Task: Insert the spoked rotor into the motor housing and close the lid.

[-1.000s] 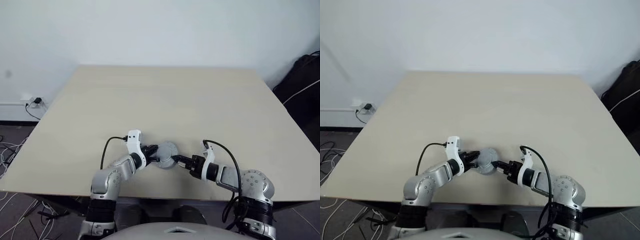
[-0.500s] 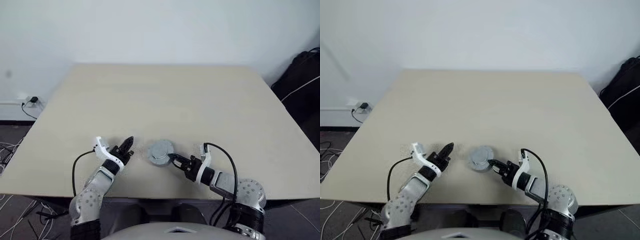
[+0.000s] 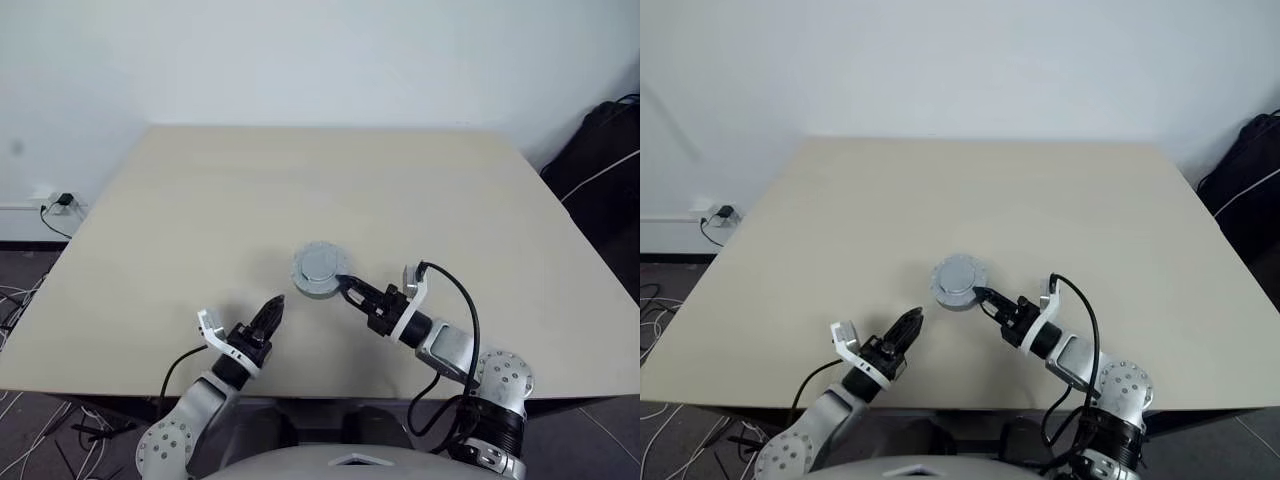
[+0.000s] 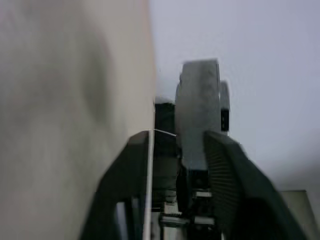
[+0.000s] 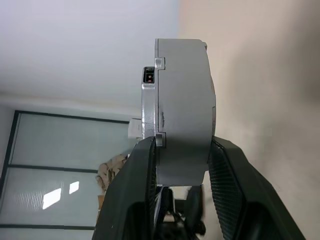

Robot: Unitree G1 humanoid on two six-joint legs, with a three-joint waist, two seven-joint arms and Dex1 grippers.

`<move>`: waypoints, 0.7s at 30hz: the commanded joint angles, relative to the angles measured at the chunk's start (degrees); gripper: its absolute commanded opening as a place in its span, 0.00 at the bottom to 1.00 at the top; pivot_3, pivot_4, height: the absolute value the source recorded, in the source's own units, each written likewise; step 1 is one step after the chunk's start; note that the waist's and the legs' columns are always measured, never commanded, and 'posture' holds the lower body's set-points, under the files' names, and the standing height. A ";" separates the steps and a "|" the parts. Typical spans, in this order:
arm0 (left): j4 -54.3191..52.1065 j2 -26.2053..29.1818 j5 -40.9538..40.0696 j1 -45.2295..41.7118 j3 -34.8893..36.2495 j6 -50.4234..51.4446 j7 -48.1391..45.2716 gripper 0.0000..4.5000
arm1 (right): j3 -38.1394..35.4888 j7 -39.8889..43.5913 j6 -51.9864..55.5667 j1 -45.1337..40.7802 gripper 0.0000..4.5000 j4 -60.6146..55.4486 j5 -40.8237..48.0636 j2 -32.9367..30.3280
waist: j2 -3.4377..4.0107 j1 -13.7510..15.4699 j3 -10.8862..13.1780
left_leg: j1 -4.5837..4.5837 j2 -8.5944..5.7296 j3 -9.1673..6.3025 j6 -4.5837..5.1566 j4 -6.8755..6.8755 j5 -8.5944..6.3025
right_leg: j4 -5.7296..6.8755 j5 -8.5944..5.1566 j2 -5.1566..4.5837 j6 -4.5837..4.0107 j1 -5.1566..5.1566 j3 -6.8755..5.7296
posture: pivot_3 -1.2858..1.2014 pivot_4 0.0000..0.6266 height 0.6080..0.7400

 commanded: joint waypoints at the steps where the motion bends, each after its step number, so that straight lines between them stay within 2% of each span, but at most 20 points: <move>1: -1.17 -5.03 -3.28 -1.13 -2.39 -0.70 -1.28 0.65 | 1.95 -1.21 -1.76 -1.81 0.27 -2.47 5.82 0.63 | 0.01 -0.03 0.00 | 0.00 0.01 0.00 -0.01 0.00 0.00 | 0.01 0.00 0.01 0.00 0.00 0.01 | 0.52 0.00 1.00; 5: -1.01 -4.64 -4.68 -1.10 -3.84 -1.52 -2.28 0.95 | 3.32 -2.95 -2.84 -1.87 0.27 -2.41 8.29 -1.33 | 0.01 -0.03 0.00 | -0.01 0.01 0.02 0.01 0.00 0.00 | 0.00 0.01 0.02 -0.02 -0.01 0.03 | 0.52 0.00 1.00; 6: -0.95 -4.52 -4.92 -1.14 -4.09 -1.70 -2.39 0.99 | 3.76 -3.39 -3.13 -1.82 0.27 -2.40 8.87 -1.77 | 0.01 -0.02 0.00 | -0.02 0.01 0.04 0.02 0.00 -0.01 | 0.00 0.06 0.03 -0.10 -0.02 0.03 | 0.52 0.00 1.00; 21: 0.87 -3.69 -6.06 -2.58 -6.61 -3.33 -3.27 1.00 | 13.64 -8.10 -3.10 1.90 0.27 -2.39 20.51 -9.90 | 0.01 -0.01 0.00 | 0.01 0.06 0.12 0.02 0.02 -0.01 | 0.02 0.07 0.13 -0.11 0.00 0.07 | 0.52 0.00 1.00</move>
